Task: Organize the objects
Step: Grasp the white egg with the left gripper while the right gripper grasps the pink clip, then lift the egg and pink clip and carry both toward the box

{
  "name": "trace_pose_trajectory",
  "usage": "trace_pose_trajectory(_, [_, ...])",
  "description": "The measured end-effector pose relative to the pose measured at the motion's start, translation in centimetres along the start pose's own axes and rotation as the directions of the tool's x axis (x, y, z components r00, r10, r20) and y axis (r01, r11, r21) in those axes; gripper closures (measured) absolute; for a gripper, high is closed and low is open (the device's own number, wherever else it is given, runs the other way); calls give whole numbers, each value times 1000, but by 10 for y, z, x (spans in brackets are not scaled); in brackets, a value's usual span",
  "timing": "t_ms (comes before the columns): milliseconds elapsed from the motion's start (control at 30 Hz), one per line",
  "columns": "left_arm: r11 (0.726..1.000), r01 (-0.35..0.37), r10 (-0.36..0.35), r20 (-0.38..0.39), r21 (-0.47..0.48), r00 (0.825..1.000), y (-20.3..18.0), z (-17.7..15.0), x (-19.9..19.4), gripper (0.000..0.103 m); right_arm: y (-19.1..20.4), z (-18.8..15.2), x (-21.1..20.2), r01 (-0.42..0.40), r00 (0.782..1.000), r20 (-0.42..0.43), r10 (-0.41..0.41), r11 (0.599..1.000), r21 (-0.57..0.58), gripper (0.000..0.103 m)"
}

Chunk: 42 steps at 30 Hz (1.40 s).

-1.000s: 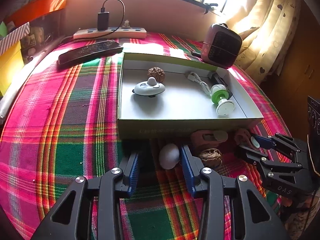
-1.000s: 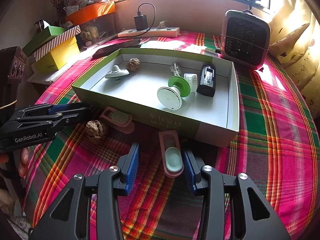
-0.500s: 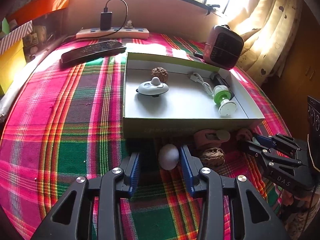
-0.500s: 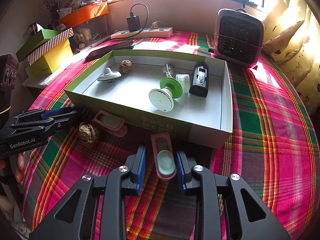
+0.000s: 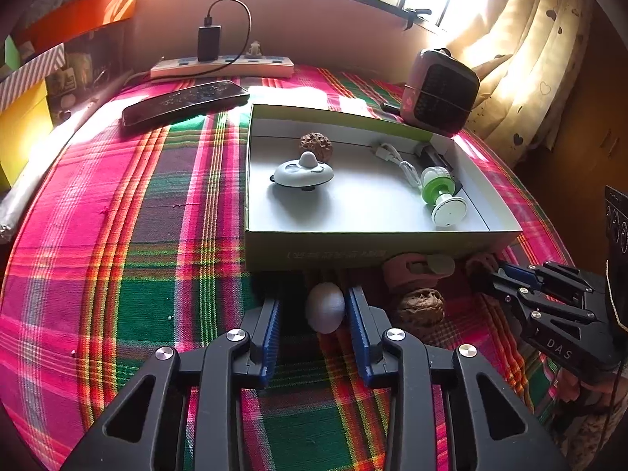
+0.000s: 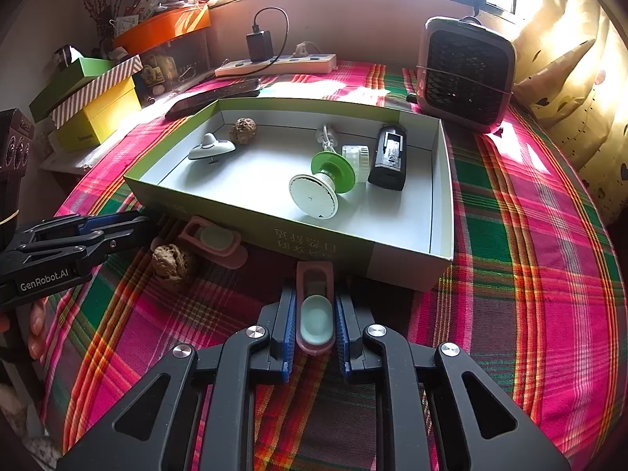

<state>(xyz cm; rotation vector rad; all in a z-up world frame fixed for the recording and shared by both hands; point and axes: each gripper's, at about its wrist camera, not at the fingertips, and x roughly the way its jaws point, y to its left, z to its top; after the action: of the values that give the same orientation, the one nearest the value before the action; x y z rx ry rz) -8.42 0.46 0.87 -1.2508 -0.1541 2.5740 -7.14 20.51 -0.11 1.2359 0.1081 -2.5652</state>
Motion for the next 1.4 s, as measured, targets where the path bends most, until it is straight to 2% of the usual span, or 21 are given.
trace_pose_trajectory(333, [1000,14,-14,2,9,1000,-3,0,0,83,-1,0,0,2,1000,0,-2,1000,-1,85])
trace_pose_trajectory(1400, [1000,6,-6,13,20,1000,-4,0,-4,84,1,-2,-2,-8,1000,6,8,1000,12,85])
